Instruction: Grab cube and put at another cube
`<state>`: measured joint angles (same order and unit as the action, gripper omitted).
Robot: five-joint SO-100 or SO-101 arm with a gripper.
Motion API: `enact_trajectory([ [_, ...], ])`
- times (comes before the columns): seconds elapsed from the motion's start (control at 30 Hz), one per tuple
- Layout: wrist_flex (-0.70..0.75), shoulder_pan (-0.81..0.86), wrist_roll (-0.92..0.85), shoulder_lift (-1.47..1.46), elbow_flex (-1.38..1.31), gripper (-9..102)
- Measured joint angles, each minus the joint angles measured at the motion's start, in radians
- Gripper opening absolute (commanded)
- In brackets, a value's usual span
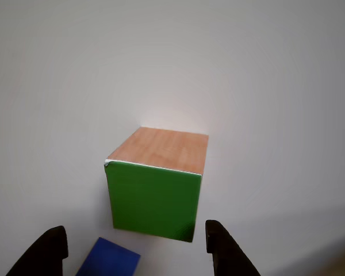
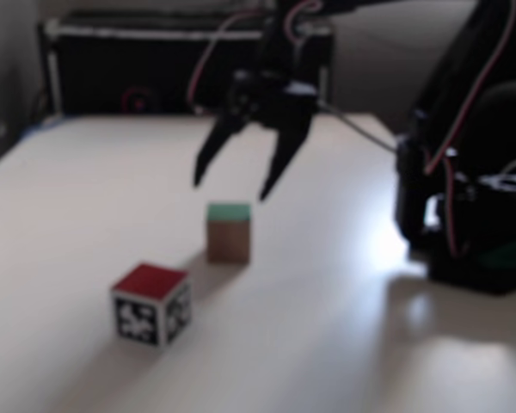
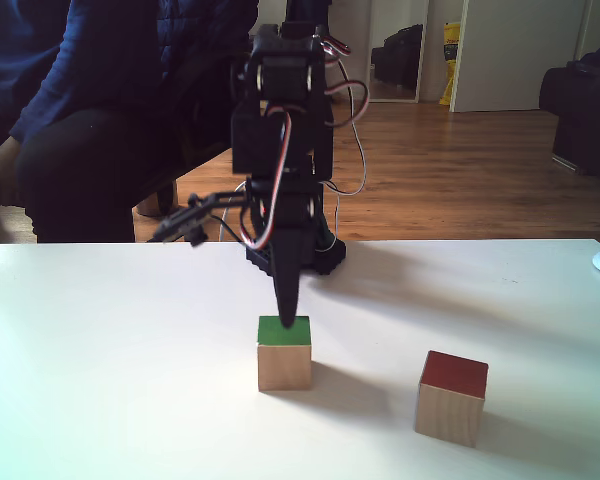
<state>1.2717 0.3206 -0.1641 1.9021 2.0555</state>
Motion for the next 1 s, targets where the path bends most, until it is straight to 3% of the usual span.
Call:
enact_trajectory([
  [0.7,-0.074,-0.028,0.04,-0.29,-0.048,38],
  [1.0,-0.106,-0.018,0.069,-0.308,-0.069,21],
])
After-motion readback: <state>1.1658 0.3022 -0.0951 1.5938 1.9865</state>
